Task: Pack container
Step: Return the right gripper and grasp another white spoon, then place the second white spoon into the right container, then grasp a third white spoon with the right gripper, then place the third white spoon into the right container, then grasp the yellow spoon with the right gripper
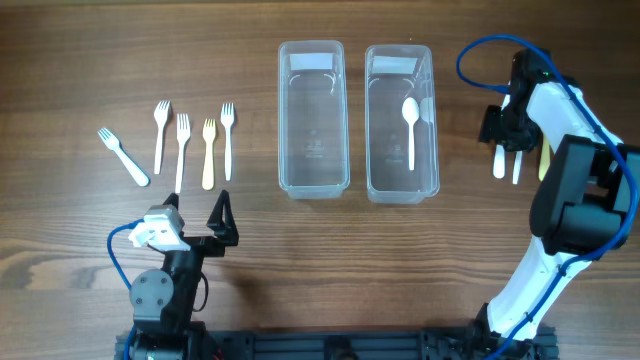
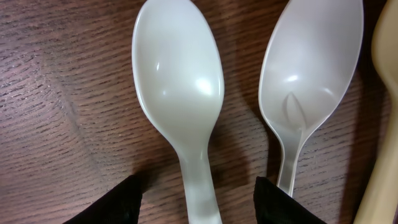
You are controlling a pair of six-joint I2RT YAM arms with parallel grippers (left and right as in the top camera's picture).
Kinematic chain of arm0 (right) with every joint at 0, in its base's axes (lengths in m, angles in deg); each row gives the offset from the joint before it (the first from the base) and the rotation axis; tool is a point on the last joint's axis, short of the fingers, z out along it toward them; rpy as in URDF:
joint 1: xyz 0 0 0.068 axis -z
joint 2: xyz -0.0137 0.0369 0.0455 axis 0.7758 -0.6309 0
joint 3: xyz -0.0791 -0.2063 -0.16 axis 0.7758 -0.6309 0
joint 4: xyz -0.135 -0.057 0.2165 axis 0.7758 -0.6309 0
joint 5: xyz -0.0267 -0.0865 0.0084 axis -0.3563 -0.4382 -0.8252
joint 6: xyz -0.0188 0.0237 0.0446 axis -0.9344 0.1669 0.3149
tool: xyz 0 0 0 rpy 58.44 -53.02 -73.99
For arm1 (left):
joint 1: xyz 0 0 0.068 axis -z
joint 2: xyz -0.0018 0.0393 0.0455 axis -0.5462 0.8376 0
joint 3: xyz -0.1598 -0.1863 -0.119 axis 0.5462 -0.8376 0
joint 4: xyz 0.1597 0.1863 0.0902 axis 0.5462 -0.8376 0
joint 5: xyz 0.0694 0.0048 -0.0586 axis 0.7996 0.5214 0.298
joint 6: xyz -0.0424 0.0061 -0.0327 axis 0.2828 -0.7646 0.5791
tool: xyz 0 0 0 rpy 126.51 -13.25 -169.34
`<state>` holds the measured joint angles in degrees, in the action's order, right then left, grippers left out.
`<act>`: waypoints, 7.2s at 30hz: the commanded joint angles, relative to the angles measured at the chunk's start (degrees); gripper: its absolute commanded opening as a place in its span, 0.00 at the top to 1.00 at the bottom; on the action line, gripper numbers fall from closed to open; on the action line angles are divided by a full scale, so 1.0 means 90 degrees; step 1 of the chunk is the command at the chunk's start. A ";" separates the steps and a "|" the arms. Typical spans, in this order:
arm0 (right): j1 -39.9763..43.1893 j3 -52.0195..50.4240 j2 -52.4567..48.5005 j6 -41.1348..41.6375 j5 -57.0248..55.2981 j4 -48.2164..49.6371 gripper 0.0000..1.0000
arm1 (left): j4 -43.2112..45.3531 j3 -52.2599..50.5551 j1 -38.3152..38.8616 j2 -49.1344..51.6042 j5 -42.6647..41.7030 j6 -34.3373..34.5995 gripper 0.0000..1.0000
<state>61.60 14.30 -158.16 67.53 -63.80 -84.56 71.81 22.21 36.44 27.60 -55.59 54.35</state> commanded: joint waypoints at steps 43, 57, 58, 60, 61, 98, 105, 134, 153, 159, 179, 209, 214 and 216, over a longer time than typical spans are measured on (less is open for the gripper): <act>-0.2812 0.0780 0.1540 0.0823 0.1290 -0.0505 0.96 | 0.0019 -0.0058 0.0022 -0.0039 -0.0051 -0.0087 0.00; -0.2815 0.0962 0.0714 0.0748 0.1316 -0.0648 0.48 | 0.0019 -0.0058 0.0022 -0.0039 -0.0051 -0.0087 0.00; -0.2815 0.1110 0.0792 0.0750 0.1314 -0.0780 0.47 | 0.0019 -0.0058 0.0022 -0.0039 -0.0051 -0.0087 0.00; -0.2812 0.1394 0.0974 0.0748 0.1311 -0.0991 0.47 | 0.0019 -0.0058 0.0022 -0.0039 -0.0051 -0.0087 0.00; -0.2812 0.1535 0.1105 0.0746 0.1287 -0.1073 0.47 | 0.0022 -0.0058 0.0022 -0.0039 -0.0051 -0.0087 0.00; 0.0495 -0.1294 0.1868 -0.0423 0.0002 0.0614 0.58 | 0.0019 -0.0058 0.0022 -0.0039 -0.0051 -0.0087 0.00; 0.0675 -0.1294 0.1326 -0.0777 0.0168 0.1008 0.59 | 0.0019 -0.0058 0.0022 -0.0039 -0.0051 -0.0087 0.00; 0.0758 -0.1054 0.0561 -0.1008 0.0563 0.1404 0.96 | 0.0019 -0.0058 0.0022 -0.0039 -0.0051 -0.0085 0.00; -0.1819 0.0197 0.2892 -0.0226 0.1625 0.0736 0.96 | 0.0019 -0.0058 0.0022 -0.0039 -0.0051 -0.0087 0.00; -0.2625 0.0185 0.2552 -0.0053 0.1525 0.0729 0.96 | 0.0019 -0.0058 0.0022 -0.0039 -0.0051 -0.0085 0.00; -0.2579 0.0408 0.2052 0.0138 0.1035 0.0245 0.38 | 0.0019 -0.0058 0.0022 -0.0039 -0.0051 -0.0087 0.00; 0.1418 0.0352 0.0583 -0.1421 -0.0153 -0.0376 0.53 | 0.0022 -0.0058 0.0022 -0.0039 -0.0051 -0.0085 0.00; 0.1426 0.0350 0.0153 -0.1418 -0.0146 -0.0216 0.53 | 0.0019 -0.0058 0.0022 -0.0039 -0.0051 -0.0085 0.00; 0.1426 0.0308 0.0087 -0.1418 -0.0138 -0.0085 0.54 | 0.0019 -0.0058 0.0022 -0.0039 -0.0051 -0.0087 0.00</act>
<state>74.30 17.67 -155.80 55.51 -64.15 -86.41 71.81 22.21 36.44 27.60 -55.59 54.35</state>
